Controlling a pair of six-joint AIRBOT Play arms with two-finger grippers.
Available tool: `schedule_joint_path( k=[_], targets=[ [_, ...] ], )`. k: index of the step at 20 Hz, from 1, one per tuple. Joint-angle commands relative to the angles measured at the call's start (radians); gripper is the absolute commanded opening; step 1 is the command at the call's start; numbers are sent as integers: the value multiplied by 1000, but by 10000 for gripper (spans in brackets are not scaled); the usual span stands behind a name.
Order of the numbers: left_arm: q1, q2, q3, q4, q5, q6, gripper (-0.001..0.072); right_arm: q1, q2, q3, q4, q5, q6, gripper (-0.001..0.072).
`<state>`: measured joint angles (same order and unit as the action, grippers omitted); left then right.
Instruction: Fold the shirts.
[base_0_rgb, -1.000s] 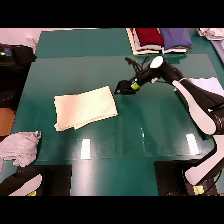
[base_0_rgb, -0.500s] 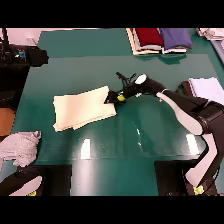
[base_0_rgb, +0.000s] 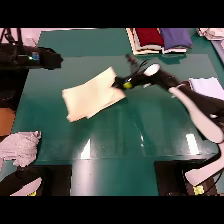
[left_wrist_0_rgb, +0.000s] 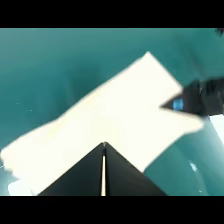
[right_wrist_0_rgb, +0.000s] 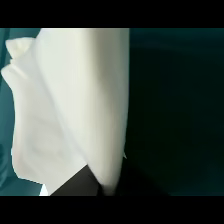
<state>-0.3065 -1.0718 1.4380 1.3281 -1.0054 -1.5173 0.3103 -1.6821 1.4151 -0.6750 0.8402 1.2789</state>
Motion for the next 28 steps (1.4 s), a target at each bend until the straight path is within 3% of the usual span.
schedule_joint_path(
  k=[1, 6, 11, 15, 18, 22, 28],
  targets=[
    [-89, 0, 0, 0, 11, -2, 24, -206, 162, 0, -198, 71, -4, 19],
    [-124, 0, 0, -11, 51, -41, 24, -637, 319, 0, -270, 167, -4, 19],
    [-124, 0, 0, -12, 76, -77, 24, -950, 342, 0, -261, 184, -4, 19],
    [-124, 0, 0, -13, 77, -84, 24, -1006, 342, 0, -259, 174, -4, 19],
    [-124, 0, 0, -16, 75, -83, 24, -1006, 365, 12, -158, 142, -5, 19],
    [-124, 0, 0, -16, 59, -80, 24, -1004, 367, 198, -139, 221, -5, 19],
    [-124, 0, 0, -15, 51, -78, 24, -1007, 383, 342, -351, 410, -4, 19]
  ],
)
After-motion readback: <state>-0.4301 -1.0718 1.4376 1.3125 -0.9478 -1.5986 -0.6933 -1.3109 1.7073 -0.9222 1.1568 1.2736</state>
